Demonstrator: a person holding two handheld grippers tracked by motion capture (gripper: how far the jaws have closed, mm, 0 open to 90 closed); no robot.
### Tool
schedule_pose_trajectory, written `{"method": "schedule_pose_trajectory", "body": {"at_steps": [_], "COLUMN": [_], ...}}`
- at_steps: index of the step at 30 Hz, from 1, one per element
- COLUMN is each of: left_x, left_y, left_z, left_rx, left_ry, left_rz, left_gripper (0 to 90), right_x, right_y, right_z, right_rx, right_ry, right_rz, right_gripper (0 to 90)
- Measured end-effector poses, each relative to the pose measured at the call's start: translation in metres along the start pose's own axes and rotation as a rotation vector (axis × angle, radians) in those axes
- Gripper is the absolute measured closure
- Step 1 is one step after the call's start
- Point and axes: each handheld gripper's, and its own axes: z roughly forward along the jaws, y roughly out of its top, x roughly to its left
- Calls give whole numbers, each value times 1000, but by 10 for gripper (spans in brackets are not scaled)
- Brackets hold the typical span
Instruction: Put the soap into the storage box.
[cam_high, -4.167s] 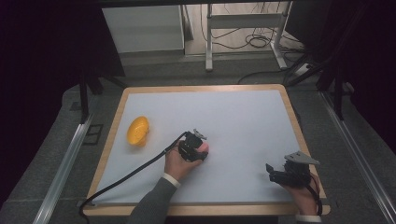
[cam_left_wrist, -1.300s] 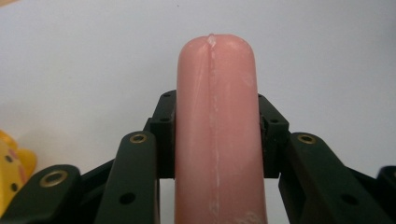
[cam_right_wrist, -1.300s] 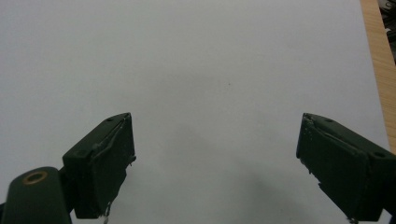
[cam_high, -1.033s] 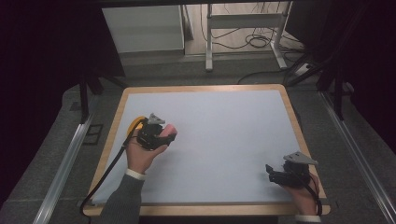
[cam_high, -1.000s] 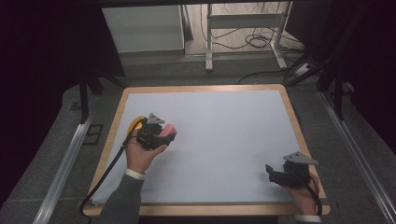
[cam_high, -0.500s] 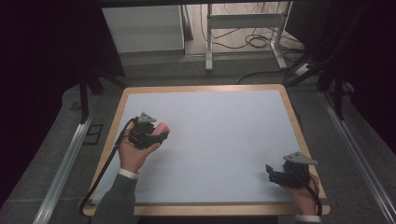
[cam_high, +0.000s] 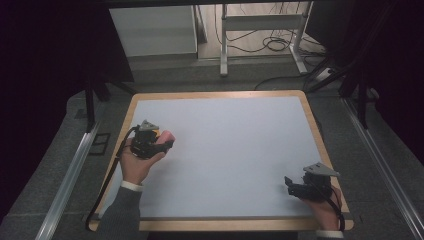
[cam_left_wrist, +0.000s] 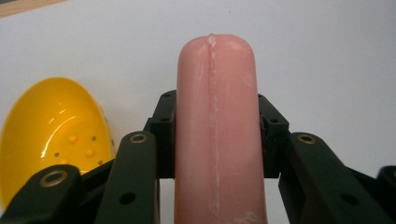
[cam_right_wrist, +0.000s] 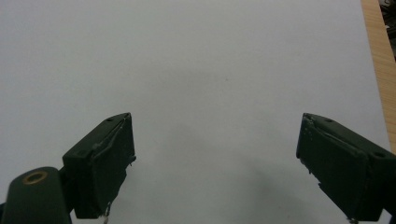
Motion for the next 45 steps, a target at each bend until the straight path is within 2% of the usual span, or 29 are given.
{"method": "schedule_pose_trajectory", "body": {"at_steps": [18,33,45], "left_x": [19,40,52], "left_y": [-6,-11,-13], "left_z": [-6,-10,-9], "left_rx": [-11,-15,-6], "left_ry": [23,53,74], "left_rz": [-50,-100,-116], "left_gripper": [600,600,600], "right_x": [2,2,2], "right_y": [2,1,1], "right_z": [-1,-1,0], "right_rx": [-3,-2,0], "right_ry": [3,2,-1], "right_rz": [-3,-4,-5], "right_gripper": [112,112,112]}}
